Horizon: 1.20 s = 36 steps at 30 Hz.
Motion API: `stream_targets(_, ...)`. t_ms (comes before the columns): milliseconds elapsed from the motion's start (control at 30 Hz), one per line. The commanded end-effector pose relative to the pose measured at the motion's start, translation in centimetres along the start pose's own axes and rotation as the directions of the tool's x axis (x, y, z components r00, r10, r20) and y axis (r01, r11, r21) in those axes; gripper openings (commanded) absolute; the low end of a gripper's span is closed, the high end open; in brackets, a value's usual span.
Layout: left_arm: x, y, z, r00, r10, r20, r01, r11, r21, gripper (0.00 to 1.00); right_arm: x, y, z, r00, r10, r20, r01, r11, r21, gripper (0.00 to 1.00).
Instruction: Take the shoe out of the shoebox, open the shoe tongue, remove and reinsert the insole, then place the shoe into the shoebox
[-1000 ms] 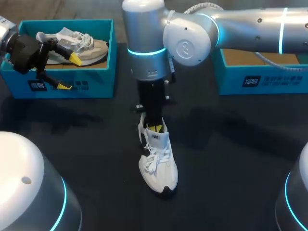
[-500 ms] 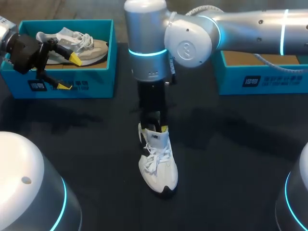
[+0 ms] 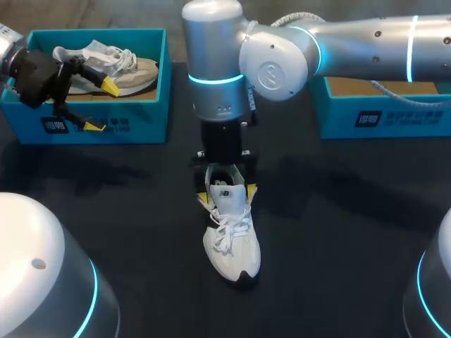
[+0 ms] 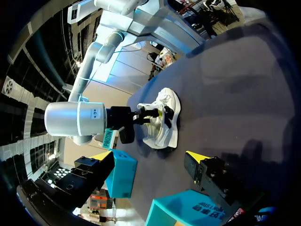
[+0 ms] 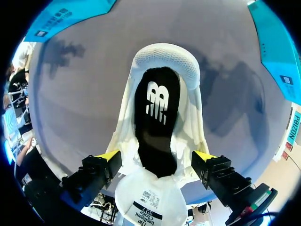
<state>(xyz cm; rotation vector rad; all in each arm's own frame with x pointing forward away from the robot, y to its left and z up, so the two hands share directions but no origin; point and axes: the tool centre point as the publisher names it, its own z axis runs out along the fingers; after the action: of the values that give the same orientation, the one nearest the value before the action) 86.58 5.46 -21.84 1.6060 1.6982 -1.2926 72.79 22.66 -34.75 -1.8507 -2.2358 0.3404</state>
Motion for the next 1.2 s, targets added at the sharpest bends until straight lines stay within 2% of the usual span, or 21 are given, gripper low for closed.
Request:
stream_targets(33,0.0,0.0,-0.1,1.000,0.001,-0.003,-0.001,1.000,0.002,1.00,-0.3,0.0,0.4,1.000,0.003,-0.002,-0.003,1.000,0.003,1.00)
stream_targets(167,0.0,0.0,-0.1,1.000,0.001,-0.003,-0.001,1.000,0.002,1.00,-0.5,-0.2,0.3,1.000,0.006,0.001,-0.006,1.000,0.006,1.00)
stream_targets(500,0.0,0.0,-0.1,1.000,0.001,-0.003,-0.001,1.000,0.002,1.00,-0.1,-1.4,-2.5,0.999,0.005,0.036,-0.005,1.000,-0.009,1.00)
stream_targets(833,0.0,0.0,-0.1,1.000,0.001,-0.003,-0.001,1.000,0.002,1.00,0.7,-2.7,-5.6,0.998,0.013,0.068,-0.007,0.997,-0.081,1.00)
stream_targets(967,0.0,0.0,-0.1,1.000,0.001,-0.003,-0.001,1.000,0.002,1.00,0.9,-3.8,-7.4,0.995,0.026,0.093,-0.015,0.993,-0.115,1.00)
stream_targets(1200,0.0,0.0,-0.1,1.000,0.001,-0.003,-0.001,1.000,0.002,1.00,1.2,-6.3,-9.1,0.991,0.061,0.116,-0.043,0.988,-0.150,1.00)
